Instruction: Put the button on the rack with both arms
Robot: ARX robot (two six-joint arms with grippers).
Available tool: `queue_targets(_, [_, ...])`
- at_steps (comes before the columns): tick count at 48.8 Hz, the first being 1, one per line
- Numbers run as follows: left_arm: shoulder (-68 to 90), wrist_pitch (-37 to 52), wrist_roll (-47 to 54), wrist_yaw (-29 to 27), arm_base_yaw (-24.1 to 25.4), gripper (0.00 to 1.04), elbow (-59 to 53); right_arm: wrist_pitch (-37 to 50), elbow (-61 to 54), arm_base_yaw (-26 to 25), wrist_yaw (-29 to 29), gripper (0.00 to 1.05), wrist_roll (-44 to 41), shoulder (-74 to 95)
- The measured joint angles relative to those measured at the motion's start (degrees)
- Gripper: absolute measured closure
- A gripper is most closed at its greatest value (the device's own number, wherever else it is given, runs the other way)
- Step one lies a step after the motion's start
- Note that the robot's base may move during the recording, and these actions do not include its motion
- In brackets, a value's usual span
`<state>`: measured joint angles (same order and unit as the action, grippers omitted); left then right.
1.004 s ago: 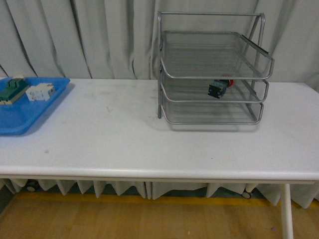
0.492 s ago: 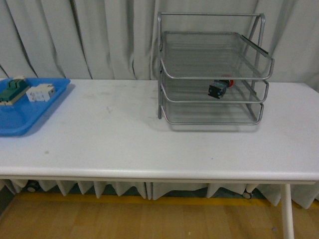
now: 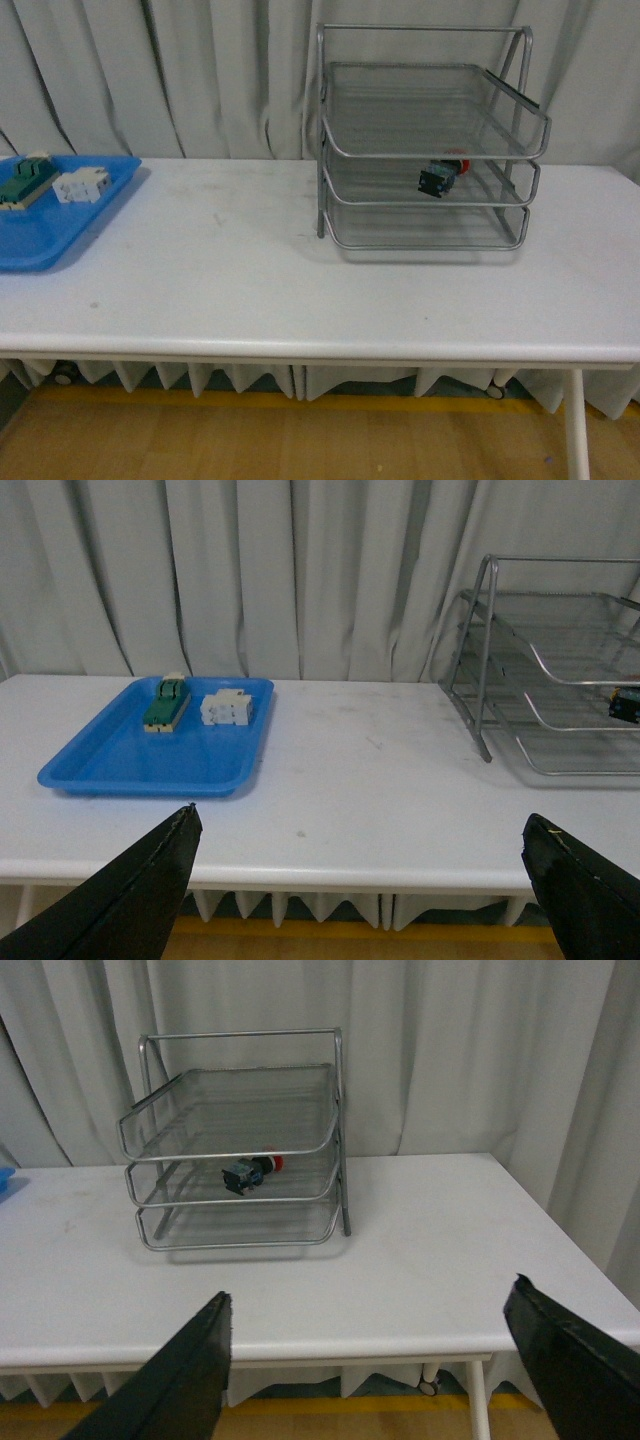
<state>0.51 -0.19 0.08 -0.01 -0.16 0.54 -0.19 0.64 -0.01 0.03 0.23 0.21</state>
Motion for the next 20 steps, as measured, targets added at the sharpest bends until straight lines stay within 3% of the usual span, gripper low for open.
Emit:
queue_targets(4, [0.0, 0.0, 0.0, 0.0, 0.0, 0.07, 0.0, 0.0, 0.0, 0.0, -0.02, 0.04, 0.02, 0.0])
queue_targets(20, [0.0, 0.02, 0.0, 0.0, 0.0, 0.07, 0.0, 0.0, 0.0, 0.0, 0.0, 0.06, -0.04, 0.0])
